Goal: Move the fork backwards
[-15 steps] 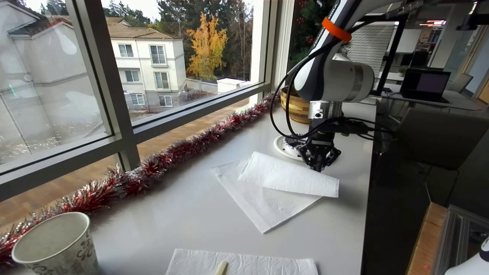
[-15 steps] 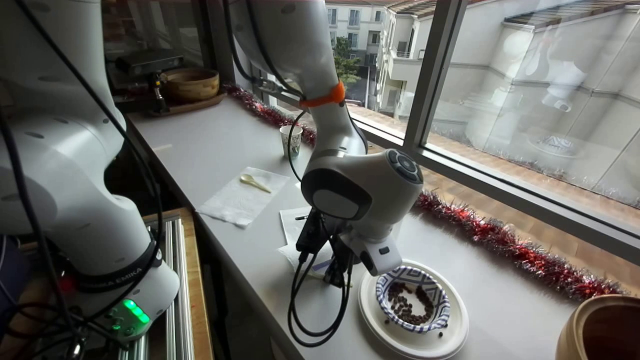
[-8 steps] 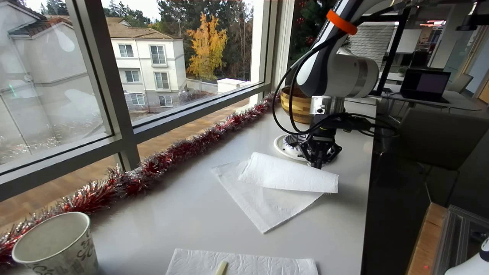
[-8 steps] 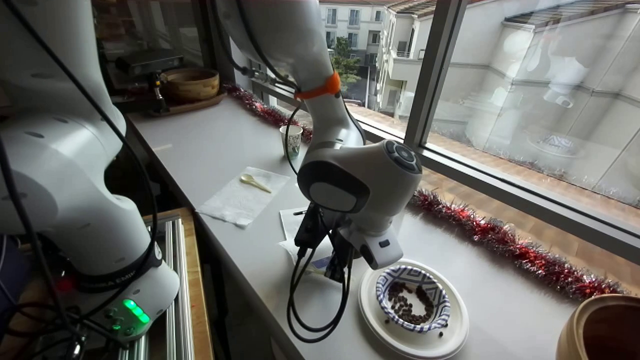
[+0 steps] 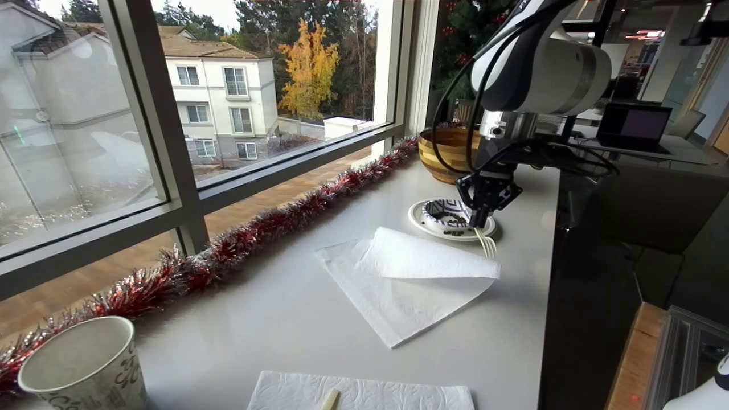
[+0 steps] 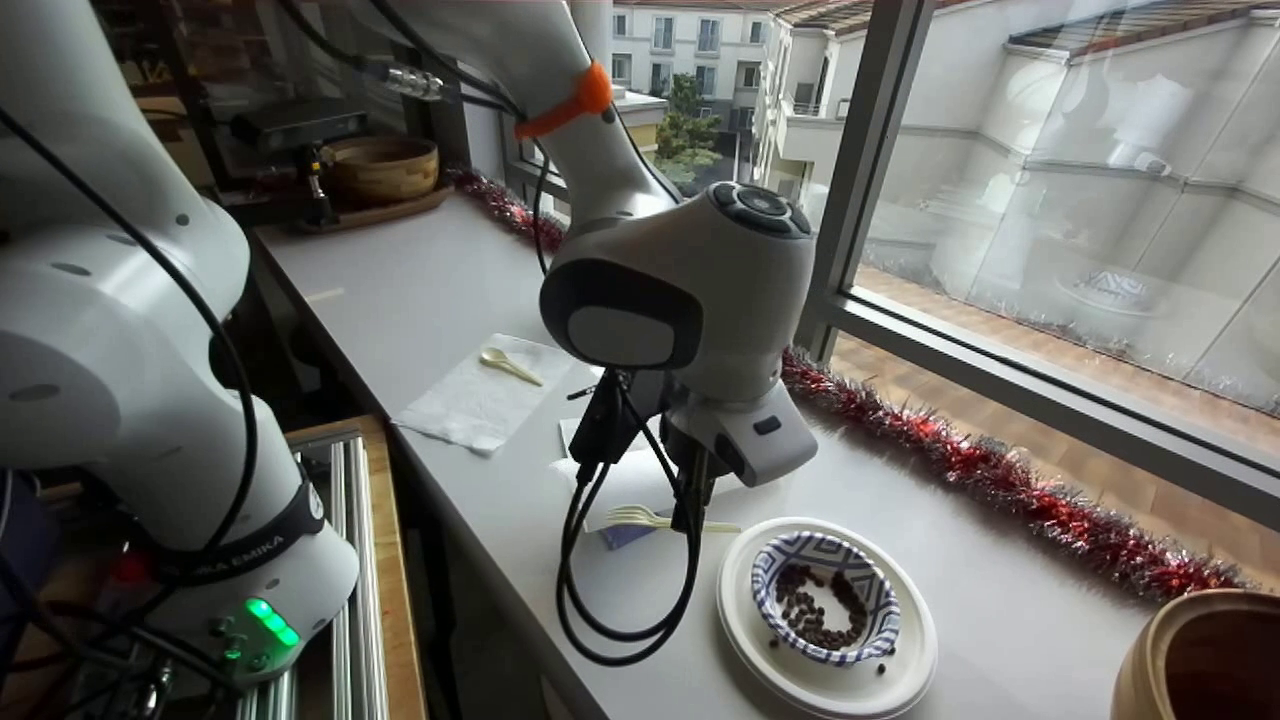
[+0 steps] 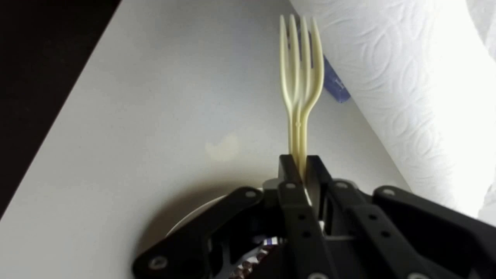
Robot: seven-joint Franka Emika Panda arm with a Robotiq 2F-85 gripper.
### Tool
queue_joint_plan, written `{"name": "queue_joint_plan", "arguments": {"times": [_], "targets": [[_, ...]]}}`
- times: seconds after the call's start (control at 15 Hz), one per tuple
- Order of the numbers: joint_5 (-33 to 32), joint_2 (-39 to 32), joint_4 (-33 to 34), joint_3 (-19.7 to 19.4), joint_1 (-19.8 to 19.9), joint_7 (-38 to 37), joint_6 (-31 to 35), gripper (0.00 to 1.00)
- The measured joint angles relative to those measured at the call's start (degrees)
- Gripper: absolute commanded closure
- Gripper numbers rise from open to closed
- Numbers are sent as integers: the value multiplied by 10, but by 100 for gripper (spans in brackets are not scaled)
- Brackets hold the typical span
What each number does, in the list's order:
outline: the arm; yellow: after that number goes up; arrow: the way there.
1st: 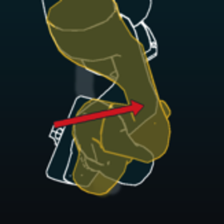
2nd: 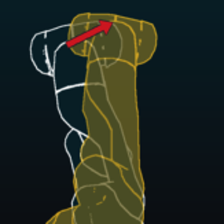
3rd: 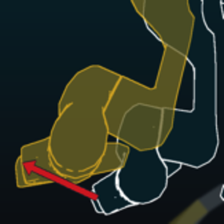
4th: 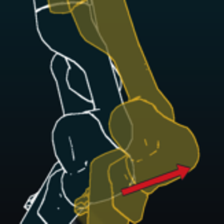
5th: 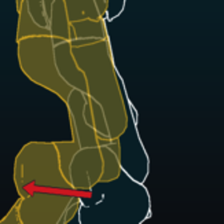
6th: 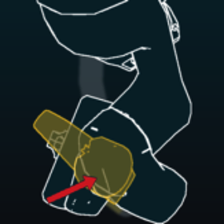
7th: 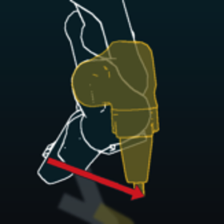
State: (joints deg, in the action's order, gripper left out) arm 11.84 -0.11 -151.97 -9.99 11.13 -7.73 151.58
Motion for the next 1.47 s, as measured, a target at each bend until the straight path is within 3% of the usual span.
{"name": "queue_joint_plan", "arguments": {"times": [0.4,0.47,0.53,0.8,0.87,1.13,1.47], "targets": [[91,85,-21,-9,0,-5,29,96],[100,93,-22,-12,0,-8,29,89],[100,97,-22,-13,0,-8,29,89],[100,94,-23,-12,0,-8,29,89],[100,93,-23,-12,0,-8,29,97],[104,90,-19,-12,-1,-21,36,97],[170,17,84,-7,-16,-119,51,97]]}}
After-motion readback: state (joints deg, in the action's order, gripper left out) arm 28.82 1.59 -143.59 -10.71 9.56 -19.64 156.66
